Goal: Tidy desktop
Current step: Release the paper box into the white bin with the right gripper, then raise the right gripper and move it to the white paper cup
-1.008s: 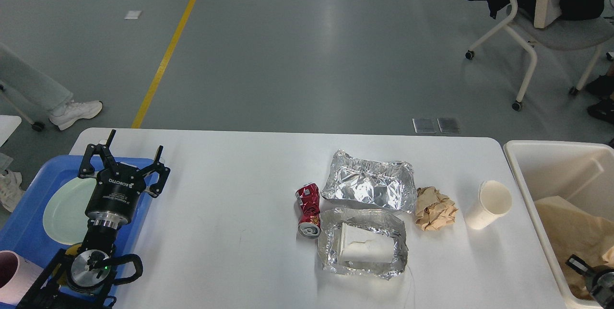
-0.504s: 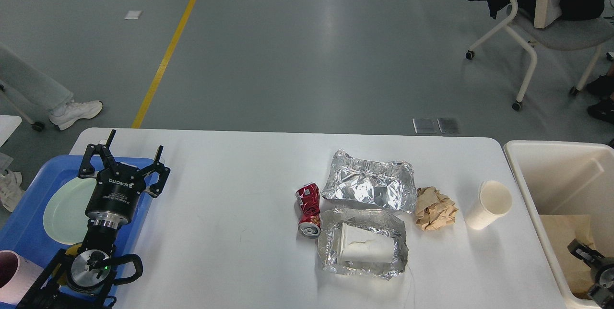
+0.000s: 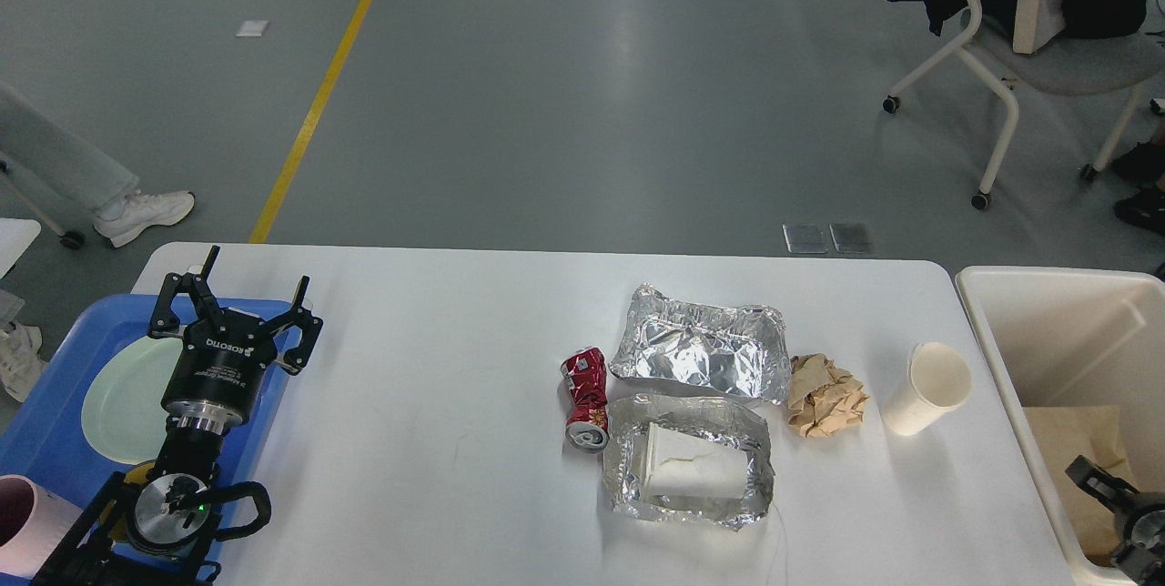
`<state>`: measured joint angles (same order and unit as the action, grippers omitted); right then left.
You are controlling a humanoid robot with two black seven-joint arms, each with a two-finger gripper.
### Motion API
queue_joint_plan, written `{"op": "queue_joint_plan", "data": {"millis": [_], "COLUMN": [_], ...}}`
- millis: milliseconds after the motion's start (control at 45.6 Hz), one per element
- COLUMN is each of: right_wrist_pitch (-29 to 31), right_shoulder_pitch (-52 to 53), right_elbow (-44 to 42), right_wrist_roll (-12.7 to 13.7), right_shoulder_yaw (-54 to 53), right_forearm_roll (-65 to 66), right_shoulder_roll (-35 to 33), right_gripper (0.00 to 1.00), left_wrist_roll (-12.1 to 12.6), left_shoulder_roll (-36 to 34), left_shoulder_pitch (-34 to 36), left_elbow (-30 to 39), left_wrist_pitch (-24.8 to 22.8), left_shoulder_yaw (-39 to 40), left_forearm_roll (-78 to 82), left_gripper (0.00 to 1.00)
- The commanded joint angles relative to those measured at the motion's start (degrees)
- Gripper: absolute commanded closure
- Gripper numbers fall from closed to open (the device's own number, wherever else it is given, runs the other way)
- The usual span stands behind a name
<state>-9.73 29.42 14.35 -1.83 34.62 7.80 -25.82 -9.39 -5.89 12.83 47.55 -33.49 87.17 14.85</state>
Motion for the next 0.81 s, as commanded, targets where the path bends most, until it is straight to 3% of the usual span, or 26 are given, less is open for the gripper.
{"op": "queue_joint_plan", "data": {"millis": [0,241,438,548,701,789], "right_wrist_pitch": [0.1,0.6,4.4,14.4,37.6,47.5], "right_shoulder_pitch": [5.3,25.1,50.2,62.1,75.5,81.6], "right_elbow": [8.7,35.0,53.9,58.2,58.6,58.9], "right_wrist_roll": [0.8,7.2,8.1,8.2,8.2,8.2], "right_shoulder_yaw": [1.8,12.2,32.0,37.7,42.7,43.1], "right_forearm_roll": [1.1,8.5,8.9,8.7,8.7,8.7], "right_shoulder_roll": [-5.2,-16.2,-17.3,-16.0,-9.9,-5.7], "right_gripper": [0.0,0.0,0.0,0.0,0.0,0.0], "left_wrist_roll": [0.1,0.1,0.1,0.1,0.1,0.1], "left_shoulder_roll": [0.0,0.0,0.0,0.0,0.0,0.0], "left_shoulder_pitch": [0.0,0.0,0.0,0.0,0.0,0.0], "left_elbow": [0.0,0.0,0.0,0.0,0.0,0.0], "left_wrist_pitch": [0.0,0.0,0.0,0.0,0.0,0.0], "left_shoulder_yaw": [0.0,0.0,0.0,0.0,-0.1,0.0], "left_forearm_roll": [0.0,0.0,0.0,0.0,0.0,0.0], "left_gripper": [0.04,0.04,0.04,0.04,0.04,0.04]}}
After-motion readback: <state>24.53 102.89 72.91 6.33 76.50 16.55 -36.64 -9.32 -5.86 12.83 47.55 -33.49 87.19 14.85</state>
